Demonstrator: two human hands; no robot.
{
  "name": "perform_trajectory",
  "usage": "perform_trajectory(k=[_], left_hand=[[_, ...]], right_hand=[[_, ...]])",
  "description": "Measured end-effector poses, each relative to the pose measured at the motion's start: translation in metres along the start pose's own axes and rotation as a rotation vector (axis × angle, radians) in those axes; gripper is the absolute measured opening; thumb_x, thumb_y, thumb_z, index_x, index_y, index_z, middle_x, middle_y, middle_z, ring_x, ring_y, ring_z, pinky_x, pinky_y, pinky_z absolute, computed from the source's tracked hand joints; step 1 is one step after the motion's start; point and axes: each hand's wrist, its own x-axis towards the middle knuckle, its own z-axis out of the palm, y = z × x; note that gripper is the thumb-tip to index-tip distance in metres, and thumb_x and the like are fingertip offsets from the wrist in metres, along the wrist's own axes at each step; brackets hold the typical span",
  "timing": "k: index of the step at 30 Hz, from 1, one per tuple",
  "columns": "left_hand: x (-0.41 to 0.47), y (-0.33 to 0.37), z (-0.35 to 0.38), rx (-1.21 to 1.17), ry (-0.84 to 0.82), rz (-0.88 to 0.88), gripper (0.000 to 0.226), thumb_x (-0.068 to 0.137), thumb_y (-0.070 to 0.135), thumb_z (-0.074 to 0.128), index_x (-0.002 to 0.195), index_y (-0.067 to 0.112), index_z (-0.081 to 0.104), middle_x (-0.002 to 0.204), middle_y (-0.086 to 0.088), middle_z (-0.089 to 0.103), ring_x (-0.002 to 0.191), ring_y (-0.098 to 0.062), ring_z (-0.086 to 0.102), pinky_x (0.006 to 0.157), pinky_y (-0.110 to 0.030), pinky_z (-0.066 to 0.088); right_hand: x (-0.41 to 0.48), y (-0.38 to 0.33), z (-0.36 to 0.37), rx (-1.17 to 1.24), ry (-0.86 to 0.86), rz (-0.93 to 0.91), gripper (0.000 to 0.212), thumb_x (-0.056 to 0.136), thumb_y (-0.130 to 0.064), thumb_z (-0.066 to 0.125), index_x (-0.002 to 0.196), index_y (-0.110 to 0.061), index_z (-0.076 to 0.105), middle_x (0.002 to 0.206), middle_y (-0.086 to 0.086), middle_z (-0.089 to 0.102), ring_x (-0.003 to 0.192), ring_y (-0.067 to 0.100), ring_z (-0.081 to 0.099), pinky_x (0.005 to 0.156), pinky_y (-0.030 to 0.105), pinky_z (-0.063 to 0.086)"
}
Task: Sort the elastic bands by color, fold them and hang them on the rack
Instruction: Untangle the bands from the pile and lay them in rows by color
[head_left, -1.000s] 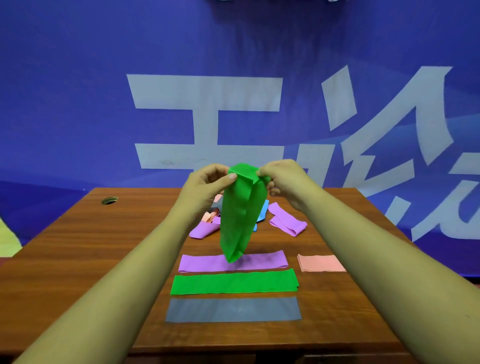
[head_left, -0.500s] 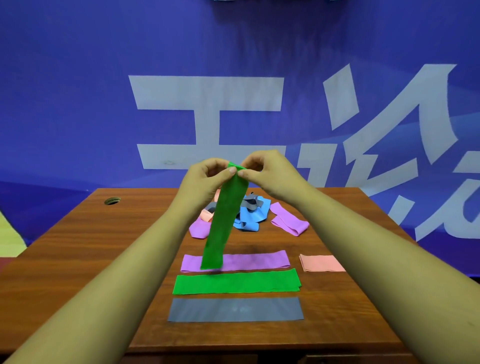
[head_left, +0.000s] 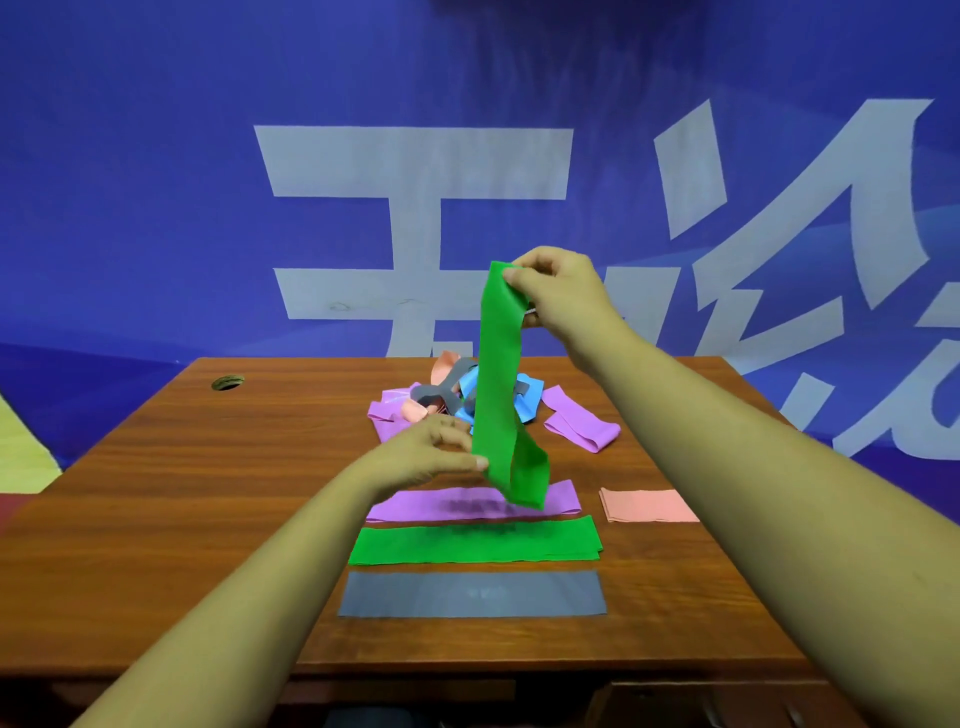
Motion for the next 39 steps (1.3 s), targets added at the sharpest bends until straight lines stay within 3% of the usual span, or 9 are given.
perform_trajectory(k=[6, 9, 12, 16, 20, 23, 27, 35, 39], left_hand=[[-0.006, -0.049, -0.003, 0.041, -0.079, -0.100, 0.045, 0.062, 0.050, 0.081, 0.083, 0.010, 0.076, 0.124, -0.009, 0.060, 0.121, -0.019, 0.054, 0.115, -0.044, 0.033], [-0.015, -0.051, -0.009, -0.049, -0.052, -0.113, 0.030, 0.083, 0.030, 0.069, 0.093, 0.002, 0.071, 0.115, -0.018, 0.067, 0.110, -0.030, 0.062, 0.109, -0.043, 0.041], [-0.018, -0.051, -0.017, -0.286, 0.079, -0.130, 0.014, 0.095, 0.011, 0.055, 0.088, 0.001, 0.062, 0.090, -0.014, 0.070, 0.089, -0.024, 0.065, 0.096, -0.036, 0.051], [-0.022, -0.048, -0.023, -0.549, 0.201, -0.159, 0.018, 0.099, 0.011, 0.049, 0.082, 0.009, 0.056, 0.067, -0.001, 0.064, 0.061, -0.012, 0.061, 0.081, -0.034, 0.056], [-0.026, -0.054, -0.030, -0.658, 0.295, -0.175, 0.018, 0.097, 0.011, 0.054, 0.079, 0.011, 0.055, 0.075, -0.010, 0.069, 0.068, -0.021, 0.072, 0.063, -0.029, 0.061], [-0.032, -0.060, -0.035, -0.606, 0.352, -0.223, 0.008, 0.093, 0.008, 0.060, 0.086, 0.010, 0.057, 0.084, -0.016, 0.073, 0.068, -0.023, 0.074, 0.053, -0.023, 0.058], [-0.041, -0.073, -0.040, -0.448, 0.397, -0.230, 0.010, 0.088, 0.005, 0.066, 0.086, 0.011, 0.059, 0.079, -0.014, 0.067, 0.062, -0.020, 0.068, 0.050, -0.023, 0.053], [-0.059, -0.093, -0.039, -0.214, 0.405, -0.297, 0.009, 0.095, 0.009, 0.059, 0.086, 0.012, 0.060, 0.068, -0.006, 0.063, 0.050, -0.010, 0.055, 0.046, -0.019, 0.040], [-0.069, -0.106, -0.034, -0.153, 0.412, -0.358, 0.009, 0.097, 0.007, 0.055, 0.093, 0.007, 0.063, 0.074, -0.009, 0.063, 0.056, -0.014, 0.055, 0.048, -0.019, 0.044]], right_hand=[[0.015, 0.017, -0.015, 0.077, 0.157, 0.085, 0.017, 0.091, -0.009, 0.056, 0.077, -0.015, 0.062, 0.074, 0.005, 0.062, 0.071, 0.019, 0.062, 0.063, 0.036, 0.059], [0.017, 0.027, -0.026, 0.122, 0.228, 0.140, 0.019, 0.092, -0.008, 0.053, 0.075, -0.015, 0.060, 0.075, 0.007, 0.060, 0.071, 0.021, 0.061, 0.069, 0.040, 0.059], [0.017, 0.039, -0.036, 0.154, 0.321, 0.203, 0.022, 0.092, -0.006, 0.052, 0.072, -0.015, 0.056, 0.075, 0.008, 0.058, 0.075, 0.024, 0.060, 0.071, 0.042, 0.060], [0.009, 0.059, -0.046, 0.152, 0.383, 0.270, 0.025, 0.091, -0.003, 0.049, 0.068, -0.013, 0.051, 0.079, 0.012, 0.055, 0.080, 0.024, 0.060, 0.071, 0.042, 0.061], [-0.005, 0.083, -0.046, 0.228, 0.380, 0.354, 0.025, 0.092, 0.002, 0.047, 0.071, -0.009, 0.053, 0.082, 0.015, 0.059, 0.084, 0.026, 0.065, 0.077, 0.043, 0.061], [-0.018, 0.103, -0.046, 0.247, 0.383, 0.427, 0.023, 0.091, 0.006, 0.047, 0.076, -0.006, 0.058, 0.091, 0.021, 0.062, 0.093, 0.032, 0.069, 0.073, 0.038, 0.061], [-0.042, 0.127, -0.045, 0.296, 0.351, 0.534, 0.022, 0.091, 0.011, 0.049, 0.079, -0.002, 0.061, 0.091, 0.023, 0.064, 0.071, 0.028, 0.066, 0.050, 0.028, 0.059], [-0.095, 0.171, -0.036, 0.187, 0.251, 0.801, 0.011, 0.090, 0.002, 0.059, 0.099, -0.005, 0.058, 0.083, 0.011, 0.058, 0.072, 0.023, 0.061, 0.050, 0.031, 0.059], [-0.114, 0.192, -0.032, -0.043, 0.231, 0.804, 0.011, 0.085, 0.001, 0.062, 0.078, -0.008, 0.061, 0.080, 0.013, 0.056, 0.059, 0.020, 0.050, 0.052, 0.029, 0.047]])
